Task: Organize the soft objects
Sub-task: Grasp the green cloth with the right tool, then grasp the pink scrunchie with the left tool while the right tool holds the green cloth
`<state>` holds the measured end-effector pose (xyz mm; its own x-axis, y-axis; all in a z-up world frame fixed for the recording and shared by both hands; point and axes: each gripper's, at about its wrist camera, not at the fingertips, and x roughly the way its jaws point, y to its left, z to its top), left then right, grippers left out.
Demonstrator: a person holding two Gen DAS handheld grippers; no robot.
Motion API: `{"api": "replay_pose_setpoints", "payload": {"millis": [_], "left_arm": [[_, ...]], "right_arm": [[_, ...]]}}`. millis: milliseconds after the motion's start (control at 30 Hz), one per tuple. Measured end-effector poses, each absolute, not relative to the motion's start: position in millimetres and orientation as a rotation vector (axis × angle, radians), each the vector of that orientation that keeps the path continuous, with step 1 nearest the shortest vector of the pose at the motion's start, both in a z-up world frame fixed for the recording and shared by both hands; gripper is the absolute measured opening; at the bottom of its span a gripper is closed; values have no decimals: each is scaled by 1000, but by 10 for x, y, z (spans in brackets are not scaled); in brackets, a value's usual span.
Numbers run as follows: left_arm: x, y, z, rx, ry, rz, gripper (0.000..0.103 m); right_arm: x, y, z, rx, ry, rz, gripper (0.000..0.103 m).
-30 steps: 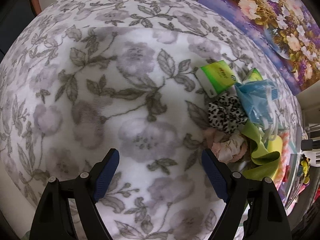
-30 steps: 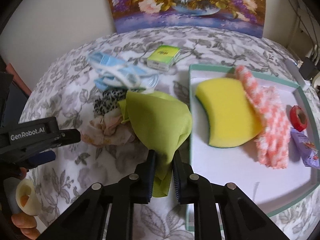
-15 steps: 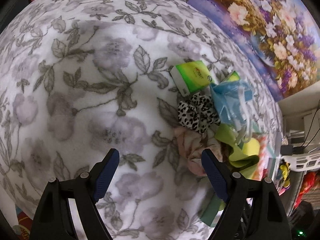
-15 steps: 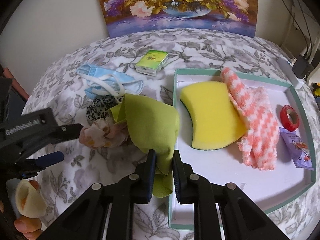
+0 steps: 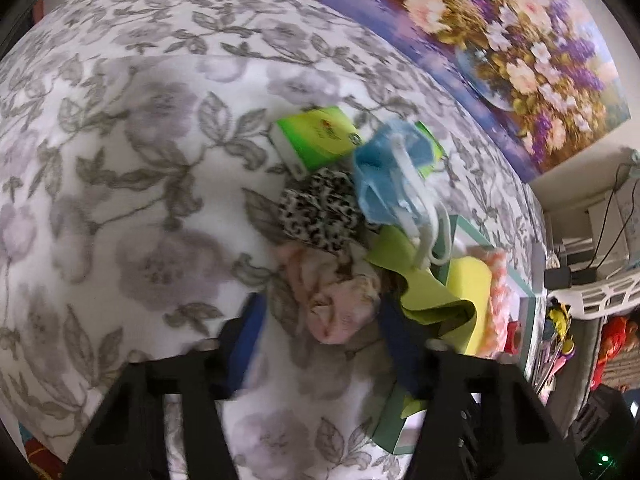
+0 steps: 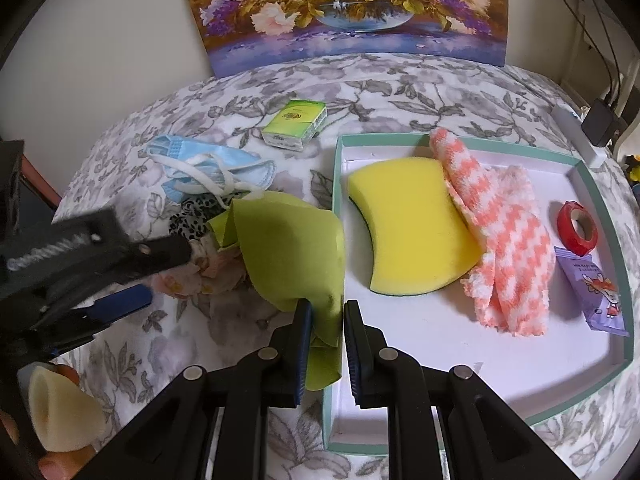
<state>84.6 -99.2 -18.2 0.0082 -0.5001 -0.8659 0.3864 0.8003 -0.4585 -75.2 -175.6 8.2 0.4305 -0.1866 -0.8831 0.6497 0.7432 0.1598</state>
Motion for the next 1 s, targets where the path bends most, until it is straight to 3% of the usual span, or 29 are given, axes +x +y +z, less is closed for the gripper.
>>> {"api": "replay_pose_setpoints", "payload": {"millis": [33, 100, 200, 467, 567, 700, 1000], "left_arm": [[827, -1028, -214, -94, 1407, -703, 42], [795, -1064, -257, -83, 1417, -708, 24], [742, -1086, -245, -49, 1392, -701, 15], [740, -1007, -110, -35, 1348, -679, 11], [737, -981, -7, -27, 1322, -667, 11], [727, -955, 91, -24, 1307, -655, 11], [724, -902, -152, 9, 1433, -577, 11]], "right_arm": [[-762, -1762, 84, 530, 997, -553, 17], [-762, -1761, 85, 531, 996, -553, 17], [-788, -1786, 95, 534, 993, -551, 17], [-808, -1797, 160, 526, 969, -552, 17], [-816, -1797, 210, 516, 953, -550, 9], [-824, -1801, 220, 525, 946, -540, 9], [-803, -1785, 189, 537, 952, -506, 9]]}}
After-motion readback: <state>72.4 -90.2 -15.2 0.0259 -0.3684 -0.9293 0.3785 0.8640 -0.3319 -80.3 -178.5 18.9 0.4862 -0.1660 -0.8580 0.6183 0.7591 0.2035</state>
